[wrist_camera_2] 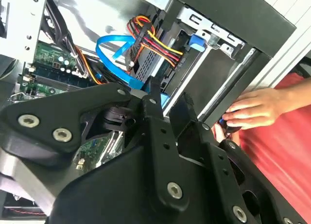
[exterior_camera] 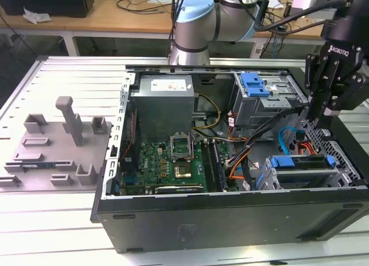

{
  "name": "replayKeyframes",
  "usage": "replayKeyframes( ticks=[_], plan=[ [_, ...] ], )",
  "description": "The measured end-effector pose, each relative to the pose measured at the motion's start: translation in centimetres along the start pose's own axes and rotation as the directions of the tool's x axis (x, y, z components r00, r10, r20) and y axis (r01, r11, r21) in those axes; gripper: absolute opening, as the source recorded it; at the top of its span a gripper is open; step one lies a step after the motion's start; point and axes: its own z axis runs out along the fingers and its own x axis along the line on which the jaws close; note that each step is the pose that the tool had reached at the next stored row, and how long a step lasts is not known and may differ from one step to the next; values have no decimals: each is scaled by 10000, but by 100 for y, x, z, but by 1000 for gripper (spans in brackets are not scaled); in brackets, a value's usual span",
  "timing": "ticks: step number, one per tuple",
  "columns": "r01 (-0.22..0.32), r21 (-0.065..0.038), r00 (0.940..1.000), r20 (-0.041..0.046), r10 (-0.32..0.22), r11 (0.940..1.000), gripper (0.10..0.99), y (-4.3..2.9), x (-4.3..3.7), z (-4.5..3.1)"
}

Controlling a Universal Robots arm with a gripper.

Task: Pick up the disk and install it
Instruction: 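Insert the second disk wire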

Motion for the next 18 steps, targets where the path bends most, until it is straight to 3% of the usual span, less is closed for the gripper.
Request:
replayKeyframes(
  ticks=[1,12,18],
  plan=[
    [-2,0,10000,-3,2,10000,353,1,0,-1],
    [-3,2,10000,-22,3,10000,353,104,-29,110],
    [-4,7,10000,-24,4,10000,353,104,-41,167]
  ],
)
